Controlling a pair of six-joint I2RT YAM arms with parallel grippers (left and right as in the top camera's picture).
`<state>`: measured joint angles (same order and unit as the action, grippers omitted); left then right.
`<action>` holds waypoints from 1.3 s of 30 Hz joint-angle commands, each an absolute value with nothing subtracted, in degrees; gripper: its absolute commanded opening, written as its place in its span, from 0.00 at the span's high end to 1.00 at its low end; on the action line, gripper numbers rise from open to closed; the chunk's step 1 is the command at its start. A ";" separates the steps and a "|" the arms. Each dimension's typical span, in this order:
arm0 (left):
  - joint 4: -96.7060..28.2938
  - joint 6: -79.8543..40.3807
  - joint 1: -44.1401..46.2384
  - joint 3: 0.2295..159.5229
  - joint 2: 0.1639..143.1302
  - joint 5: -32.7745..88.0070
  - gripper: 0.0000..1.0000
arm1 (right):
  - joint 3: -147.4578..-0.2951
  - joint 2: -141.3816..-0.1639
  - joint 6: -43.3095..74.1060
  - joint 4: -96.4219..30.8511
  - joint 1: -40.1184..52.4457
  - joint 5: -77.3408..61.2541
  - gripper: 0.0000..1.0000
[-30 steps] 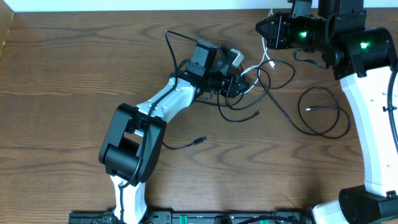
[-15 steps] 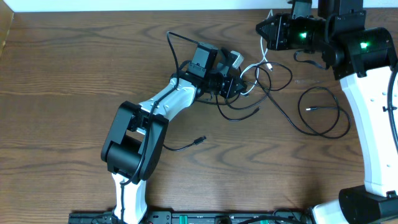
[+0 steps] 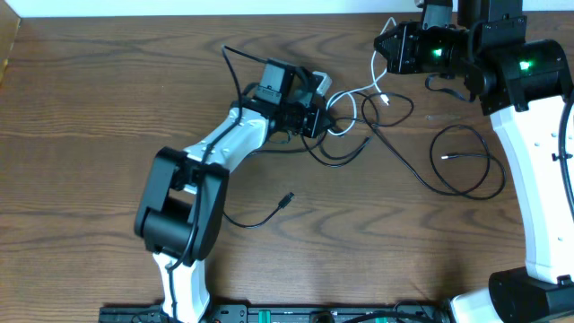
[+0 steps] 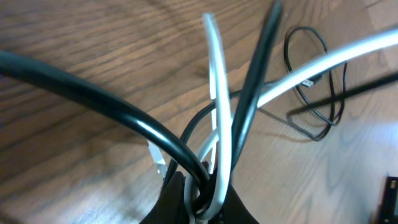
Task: Untangle cables
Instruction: 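Hold cables with left gripper while right gripper pulls white cable rightward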
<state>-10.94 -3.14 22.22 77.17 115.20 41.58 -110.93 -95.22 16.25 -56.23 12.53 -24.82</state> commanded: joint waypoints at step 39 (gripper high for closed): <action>-36.38 -4.67 19.68 76.86 91.68 18.33 0.92 | -110.72 -115.35 12.95 -65.98 -1.23 -13.89 0.99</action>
<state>-35.99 -3.16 20.25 77.10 90.98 19.31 -110.91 -113.82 13.98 -66.26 -1.34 -14.15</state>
